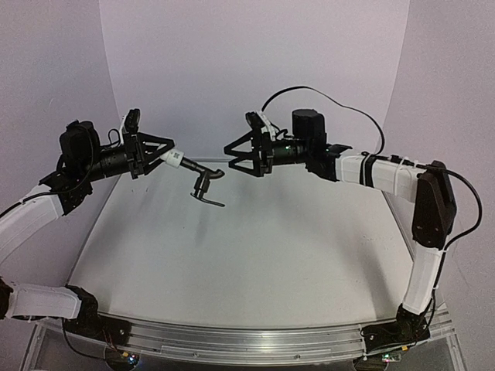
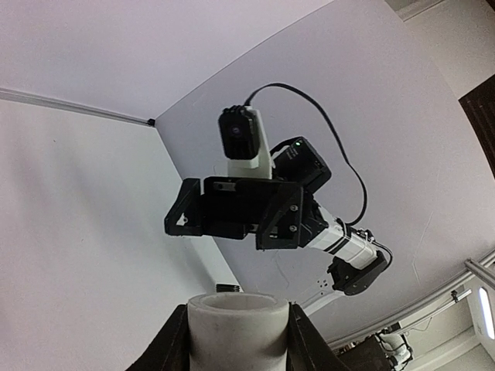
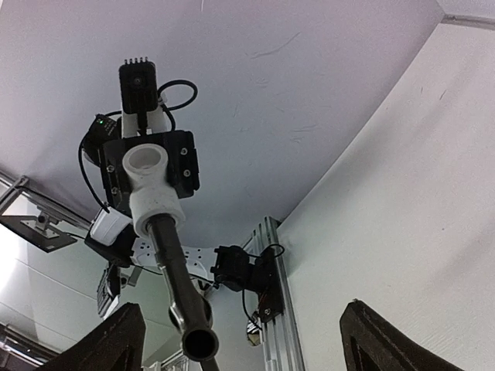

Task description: Install the water faucets

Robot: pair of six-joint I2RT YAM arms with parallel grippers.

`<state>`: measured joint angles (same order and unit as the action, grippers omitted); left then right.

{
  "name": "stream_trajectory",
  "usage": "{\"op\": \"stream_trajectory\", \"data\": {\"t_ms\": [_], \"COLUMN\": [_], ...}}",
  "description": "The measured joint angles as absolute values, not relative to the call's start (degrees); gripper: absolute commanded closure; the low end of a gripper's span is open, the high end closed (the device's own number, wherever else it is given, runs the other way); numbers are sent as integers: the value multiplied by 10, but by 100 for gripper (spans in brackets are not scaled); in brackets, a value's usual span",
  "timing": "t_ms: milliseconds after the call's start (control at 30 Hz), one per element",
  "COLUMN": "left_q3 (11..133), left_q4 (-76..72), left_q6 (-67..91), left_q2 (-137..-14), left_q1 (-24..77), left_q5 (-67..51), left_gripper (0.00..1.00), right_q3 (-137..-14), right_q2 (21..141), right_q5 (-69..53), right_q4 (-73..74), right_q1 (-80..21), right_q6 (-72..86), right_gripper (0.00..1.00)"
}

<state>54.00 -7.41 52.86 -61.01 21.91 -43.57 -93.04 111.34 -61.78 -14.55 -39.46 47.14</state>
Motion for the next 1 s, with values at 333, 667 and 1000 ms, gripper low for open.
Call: {"op": "stream_trajectory", "data": {"t_ms": [333,667,1000], "left_q3": [540,540,540], "left_q4": [-58,-58,-58], "left_q6": [523,523,524], "left_q2": [-610,-611,-611], "left_q1": [219,219,219], "left_q5": [-422,-419,-418], "left_gripper": [100,100,100], "right_q3": [-869,-849,-851], "right_q2": [946,937,1063], "right_q5": [-304,101,337], "right_q4": [11,-20,-126], "right_q1": [-467,-726,-792], "right_q6": [106,-266,-471], "right_gripper": [2,2,2]}}
